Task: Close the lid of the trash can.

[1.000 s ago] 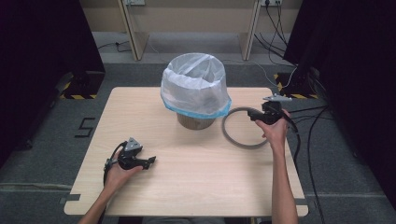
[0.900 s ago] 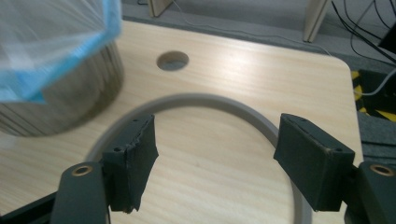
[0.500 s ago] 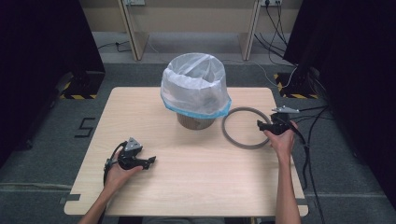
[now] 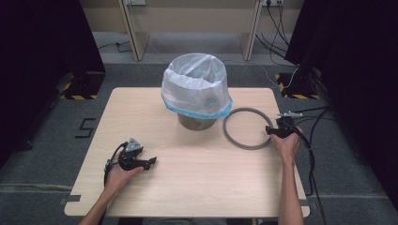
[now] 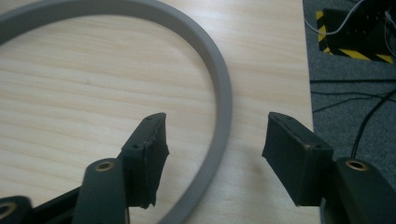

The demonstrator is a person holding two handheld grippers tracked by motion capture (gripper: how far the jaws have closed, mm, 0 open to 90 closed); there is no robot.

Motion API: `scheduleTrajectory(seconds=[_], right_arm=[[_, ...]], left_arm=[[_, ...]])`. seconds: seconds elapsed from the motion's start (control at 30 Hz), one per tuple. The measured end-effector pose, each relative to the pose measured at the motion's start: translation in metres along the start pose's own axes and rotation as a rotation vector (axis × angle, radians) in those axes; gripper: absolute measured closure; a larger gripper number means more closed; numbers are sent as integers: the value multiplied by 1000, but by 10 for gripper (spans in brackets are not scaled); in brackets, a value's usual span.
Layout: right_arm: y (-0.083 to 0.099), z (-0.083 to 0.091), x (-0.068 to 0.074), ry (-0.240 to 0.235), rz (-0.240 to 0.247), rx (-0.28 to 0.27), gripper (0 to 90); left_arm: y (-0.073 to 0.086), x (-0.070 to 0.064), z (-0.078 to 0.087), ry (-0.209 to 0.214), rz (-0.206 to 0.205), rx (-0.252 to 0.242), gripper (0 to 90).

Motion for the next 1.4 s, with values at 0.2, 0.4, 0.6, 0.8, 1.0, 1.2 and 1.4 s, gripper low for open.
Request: scheduleTrajectory(seconds=[0.2,0.4,0.6,0.8,1.0,1.2,1.4], right_arm=[[1,0,-17,23,-25,10,475],[1,1,-33,43,-50,10,507],[-3,-4,-47,61,-72,14,553],[-6,-7,-57,74,-85,17,618],[-10,-11,-63,86,-106,8,670],[-8,-16,-69,107,-117,16,715],[-5,-22,-71,89,-134,25,805]], left_arm=[[0,0,0,0,0,0,198],[0,0,0,-1,0,0,198],[0,0,0,0,0,0,198],[0,0,0,0,0,0,198],[0,0,0,-1,0,1,198],[0,0,0,0,0,0,197],[0,0,0,0,0,0,198]])
Point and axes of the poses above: each handheld gripper's, and its own axes: z roughly backward along the jaws, y roughly out of its underside, x roughly to its left, the point moved 5 cm from there along -z, roughly forward along the jaws, and after that the axes turned 8 degrees about -z, right-handed, at the moved point
